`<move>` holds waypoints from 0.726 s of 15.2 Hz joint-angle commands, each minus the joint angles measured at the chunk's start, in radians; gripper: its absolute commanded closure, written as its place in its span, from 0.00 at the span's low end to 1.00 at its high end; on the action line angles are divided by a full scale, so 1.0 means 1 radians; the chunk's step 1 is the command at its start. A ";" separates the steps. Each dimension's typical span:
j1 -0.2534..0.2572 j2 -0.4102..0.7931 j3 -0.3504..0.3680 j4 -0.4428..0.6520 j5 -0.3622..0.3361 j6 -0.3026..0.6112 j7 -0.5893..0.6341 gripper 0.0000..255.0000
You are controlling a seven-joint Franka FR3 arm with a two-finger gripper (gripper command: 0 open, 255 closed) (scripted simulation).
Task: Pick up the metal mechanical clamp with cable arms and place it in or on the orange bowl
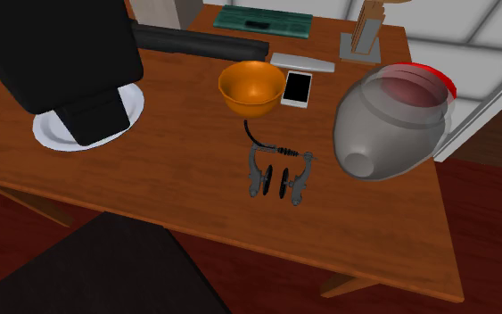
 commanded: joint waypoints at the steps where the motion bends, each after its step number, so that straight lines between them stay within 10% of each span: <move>1: 0.000 0.000 0.000 0.000 0.000 0.000 0.000 0.00; 11: -0.077 0.276 0.248 -0.030 0.013 0.284 0.422 0.00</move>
